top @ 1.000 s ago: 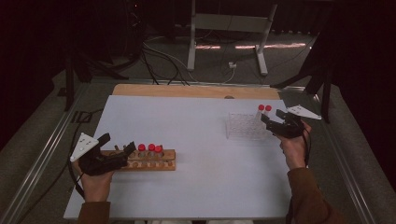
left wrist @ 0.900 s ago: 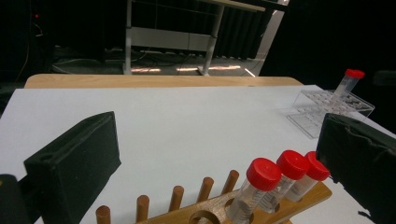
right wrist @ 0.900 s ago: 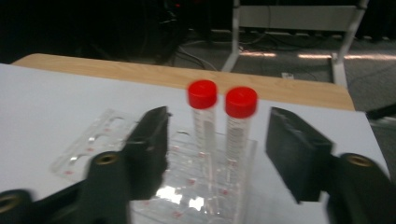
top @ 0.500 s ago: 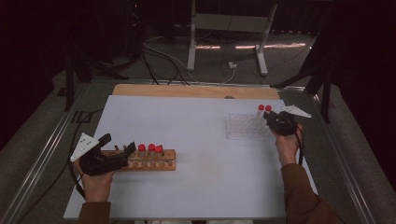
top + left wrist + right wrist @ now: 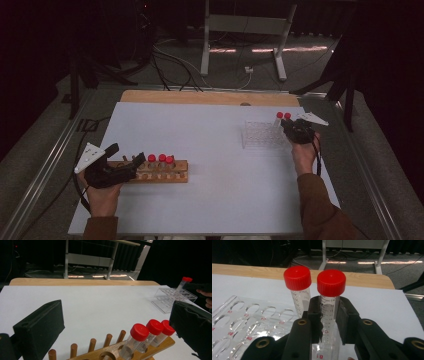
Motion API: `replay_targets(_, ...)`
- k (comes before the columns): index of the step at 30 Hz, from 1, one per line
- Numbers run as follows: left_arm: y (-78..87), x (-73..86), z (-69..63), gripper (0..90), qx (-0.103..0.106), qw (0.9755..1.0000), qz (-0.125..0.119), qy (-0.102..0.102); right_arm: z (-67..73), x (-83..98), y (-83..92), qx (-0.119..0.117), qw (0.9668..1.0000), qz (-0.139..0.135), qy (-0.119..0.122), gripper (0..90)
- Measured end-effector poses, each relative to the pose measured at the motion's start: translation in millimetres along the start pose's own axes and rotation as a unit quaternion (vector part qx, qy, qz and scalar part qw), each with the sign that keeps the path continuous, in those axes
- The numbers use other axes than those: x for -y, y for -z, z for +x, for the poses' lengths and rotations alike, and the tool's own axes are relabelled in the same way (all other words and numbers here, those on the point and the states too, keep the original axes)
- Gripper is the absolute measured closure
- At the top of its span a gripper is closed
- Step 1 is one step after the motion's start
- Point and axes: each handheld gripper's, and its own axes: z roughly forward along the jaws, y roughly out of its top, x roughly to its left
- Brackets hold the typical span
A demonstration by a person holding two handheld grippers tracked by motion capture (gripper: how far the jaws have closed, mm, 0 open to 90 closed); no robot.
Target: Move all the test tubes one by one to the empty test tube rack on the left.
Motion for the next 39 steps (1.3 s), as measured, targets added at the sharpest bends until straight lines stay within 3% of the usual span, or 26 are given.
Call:
replay_targets(3,0.2,-0.2,0.1,0.6,0.0,1.0,0.0,0.001,0.2,-0.7,1.4,0.0,1.0,0.001,0.004,74.4)
replay_targets(6,0.5,-0.2,0.9,0.6,-0.001,1.0,-0.001,0.002,-0.8,-3.3,5.2,-0.003,0.9999,-0.012,-0.007,74.5)
replay_targets(12,0.3,-0.1,0.8,0.6,-0.001,1.0,0.0,0.002,-1.8,-13.9,16.3,-0.004,0.9995,-0.032,-0.002,74.7)
replay_targets(20,0.9,-0.3,1.4,0.6,-0.002,1.0,-0.001,0.004,0.8,-30.5,33.0,-0.009,0.9988,-0.047,0.013,74.7)
replay_targets(26,2.1,-0.9,1.3,0.6,-0.002,1.0,-0.003,0.006,5.3,-37.9,44.7,-0.013,0.9981,-0.048,0.036,74.7)
replay_targets(33,3.2,-1.0,1.7,0.6,-0.007,0.9999,-0.006,0.007,9.5,-39.5,56.9,-0.033,0.9973,-0.051,0.041,74.6)
replay_targets(39,2.7,-2.0,-0.9,0.6,-0.004,1.0,-0.005,0.004,17.2,-40.0,66.6,-0.073,0.996,-0.036,0.038,74.6)
